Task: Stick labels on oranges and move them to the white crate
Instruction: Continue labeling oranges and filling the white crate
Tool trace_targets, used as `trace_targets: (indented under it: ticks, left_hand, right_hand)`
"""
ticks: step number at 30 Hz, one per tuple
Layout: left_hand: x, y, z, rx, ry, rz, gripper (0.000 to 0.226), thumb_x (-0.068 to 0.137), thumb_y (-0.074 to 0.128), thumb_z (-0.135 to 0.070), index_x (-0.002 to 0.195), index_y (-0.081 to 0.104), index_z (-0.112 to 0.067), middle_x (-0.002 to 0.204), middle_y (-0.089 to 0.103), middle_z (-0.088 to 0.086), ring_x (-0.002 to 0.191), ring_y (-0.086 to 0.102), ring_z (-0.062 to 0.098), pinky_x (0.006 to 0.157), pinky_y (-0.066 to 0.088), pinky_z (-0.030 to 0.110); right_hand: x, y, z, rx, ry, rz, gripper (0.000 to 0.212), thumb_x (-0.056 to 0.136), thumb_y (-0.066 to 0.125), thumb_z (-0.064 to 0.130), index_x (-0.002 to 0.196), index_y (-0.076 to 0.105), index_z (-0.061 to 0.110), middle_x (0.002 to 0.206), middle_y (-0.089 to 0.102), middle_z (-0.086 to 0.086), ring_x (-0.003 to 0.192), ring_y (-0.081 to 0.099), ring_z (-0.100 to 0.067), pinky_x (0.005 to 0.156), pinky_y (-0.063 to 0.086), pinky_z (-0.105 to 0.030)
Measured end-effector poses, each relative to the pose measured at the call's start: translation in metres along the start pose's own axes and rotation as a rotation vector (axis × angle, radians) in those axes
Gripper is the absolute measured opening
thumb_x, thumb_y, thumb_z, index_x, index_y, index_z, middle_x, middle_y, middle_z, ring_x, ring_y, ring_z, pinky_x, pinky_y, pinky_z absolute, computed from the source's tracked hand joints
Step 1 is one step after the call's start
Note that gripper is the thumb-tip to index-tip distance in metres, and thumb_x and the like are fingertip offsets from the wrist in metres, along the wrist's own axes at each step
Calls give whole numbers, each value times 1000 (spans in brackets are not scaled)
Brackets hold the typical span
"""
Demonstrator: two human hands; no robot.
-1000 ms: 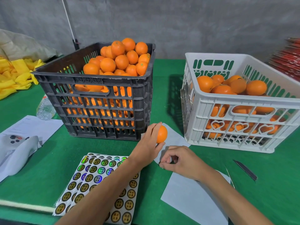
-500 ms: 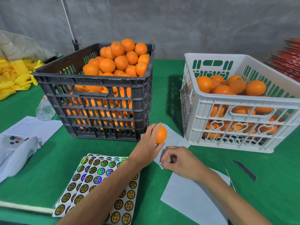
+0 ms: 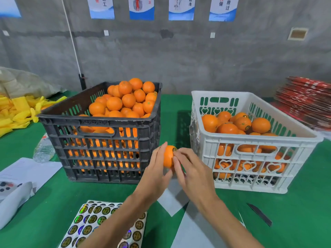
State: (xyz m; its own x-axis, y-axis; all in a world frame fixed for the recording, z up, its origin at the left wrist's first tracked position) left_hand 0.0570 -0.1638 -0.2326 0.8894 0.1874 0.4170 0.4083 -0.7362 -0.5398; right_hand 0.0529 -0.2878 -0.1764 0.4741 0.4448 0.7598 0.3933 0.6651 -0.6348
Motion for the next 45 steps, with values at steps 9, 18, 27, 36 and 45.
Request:
trace_targets:
  ticks: [9, 18, 27, 36, 45]
  left_hand:
    - [77, -76, -142, 180, 386, -290, 76, 91, 72, -9, 156, 34, -18, 153, 40, -1, 140, 41, 13, 112, 40, 28]
    - [170, -47, -157, 171, 492, 126, 65, 97, 64, -24, 155, 34, -26, 155, 38, -8, 134, 50, 10, 113, 44, 36]
    - [297, -173, 5, 690, -105, -62, 57, 92, 63, -18, 145, 44, -7, 146, 46, 17, 136, 44, 35, 111, 38, 42]
    - [350, -209, 114, 862, -349, 32, 80, 92, 70, -41, 156, 29, -17, 152, 40, 19, 141, 39, 37, 114, 34, 46]
    - [324, -212, 11, 641, -101, -129, 70, 81, 83, -36, 141, 56, -12, 140, 59, 18, 130, 53, 36, 104, 44, 40]
  right_hand:
    - [93, -87, -11, 141, 230, -235, 60, 97, 64, 41, 146, 50, 10, 144, 58, -7, 118, 62, -22, 88, 56, -36]
    - [141, -89, -99, -70, 424, -84, 52, 107, 46, 21, 155, 30, 11, 166, 24, -7, 113, 62, -39, 85, 57, -49]
    - [175, -32, -86, -163, 284, 2, 52, 102, 49, 34, 153, 42, 25, 161, 37, 10, 107, 68, -18, 76, 57, -34]
    - [217, 35, -56, -93, 173, 94, 51, 102, 41, 38, 152, 39, 28, 146, 51, 9, 118, 61, -18, 88, 52, -32]
    - [216, 53, -36, 219, 189, 102, 47, 103, 46, 40, 149, 44, 29, 146, 51, 10, 129, 52, -15, 100, 48, -35]
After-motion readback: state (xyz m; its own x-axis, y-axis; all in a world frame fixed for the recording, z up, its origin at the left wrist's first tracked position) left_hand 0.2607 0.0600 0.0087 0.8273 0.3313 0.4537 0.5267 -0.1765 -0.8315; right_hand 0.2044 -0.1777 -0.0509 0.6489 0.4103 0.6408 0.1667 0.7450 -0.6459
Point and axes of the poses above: each hand's wrist, its own x-axis towards the middle knuckle, its own y-axis out of the palm, z = x × y, the point moved 10 cm from there along x, towards the middle knuckle
